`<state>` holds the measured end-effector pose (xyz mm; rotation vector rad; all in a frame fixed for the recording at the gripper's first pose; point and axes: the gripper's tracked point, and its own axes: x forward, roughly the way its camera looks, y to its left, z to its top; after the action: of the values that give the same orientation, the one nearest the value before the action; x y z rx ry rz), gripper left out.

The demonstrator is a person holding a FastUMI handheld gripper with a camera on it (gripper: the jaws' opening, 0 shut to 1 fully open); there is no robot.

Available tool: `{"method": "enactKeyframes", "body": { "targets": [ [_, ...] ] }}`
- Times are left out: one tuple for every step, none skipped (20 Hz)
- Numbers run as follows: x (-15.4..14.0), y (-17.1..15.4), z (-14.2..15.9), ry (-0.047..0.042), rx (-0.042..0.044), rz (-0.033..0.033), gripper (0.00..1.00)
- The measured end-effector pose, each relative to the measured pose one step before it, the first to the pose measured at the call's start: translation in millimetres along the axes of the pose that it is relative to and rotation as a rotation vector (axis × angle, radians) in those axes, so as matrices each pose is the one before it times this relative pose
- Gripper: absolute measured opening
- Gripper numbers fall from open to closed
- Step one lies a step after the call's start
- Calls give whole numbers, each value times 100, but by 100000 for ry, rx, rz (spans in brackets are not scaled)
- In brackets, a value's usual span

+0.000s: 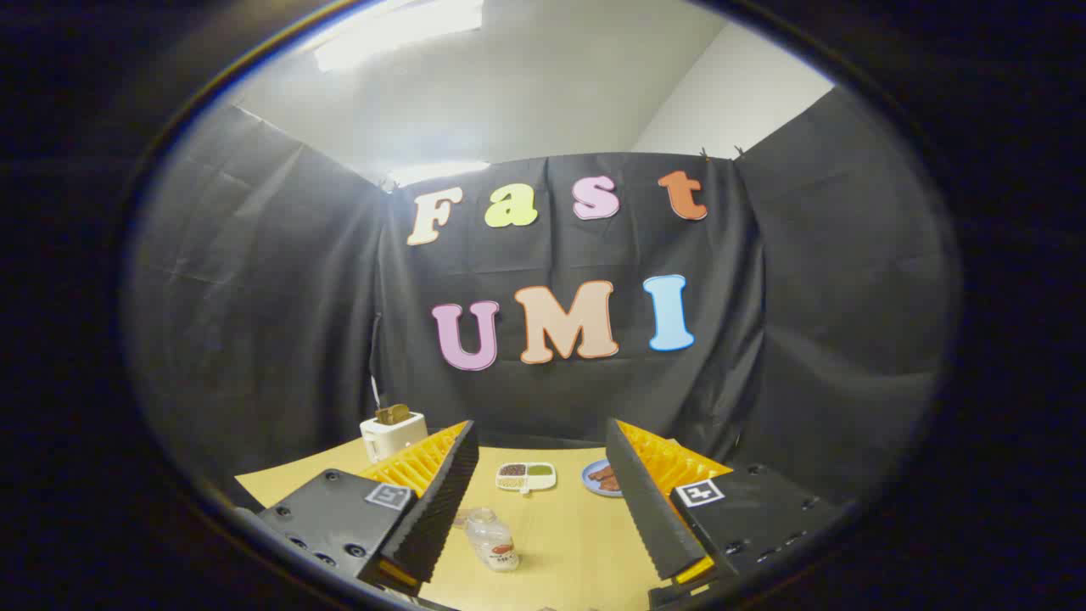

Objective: Take the bottle from table, then pour the juice into the cup, finally place the bottle on the coaster

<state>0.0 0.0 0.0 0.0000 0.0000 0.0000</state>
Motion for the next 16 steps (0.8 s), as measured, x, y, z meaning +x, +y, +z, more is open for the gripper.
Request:
{"method": "enactKeyframes", "body": {
  "targets": [
    [-248, 412, 164, -11, -968, 537, 96],
    [-230, 300, 50, 94, -1054, 86, 96],
    [-171, 268, 44, 262, -969, 157, 96],
    [-43, 320, -72, 159, -844, 244, 96],
    [-104, 217, 90, 112, -631, -29, 96],
    [-81, 138, -119, 354, -386, 15, 96],
    [-95, 248, -1, 199, -121, 250, 96],
    [-44, 169, 90, -54, 35, 67, 96],
    [-34, 79, 64, -31, -49, -207, 96],
    [-5, -91, -134, 62, -161, -588, 96],
    [-117, -149, -107, 292, -276, -926, 96],
    [-22, 77, -284, 638, -378, -201, 96],
    [-11, 242, -150, 431, -95, 275, 96],
    [-25, 59, -82, 253, 229, -15, 96],
    [-65, 97, -66, 284, 268, 156, 96],
    [44, 61, -121, -61, 275, -225, 96]
  ]
}}
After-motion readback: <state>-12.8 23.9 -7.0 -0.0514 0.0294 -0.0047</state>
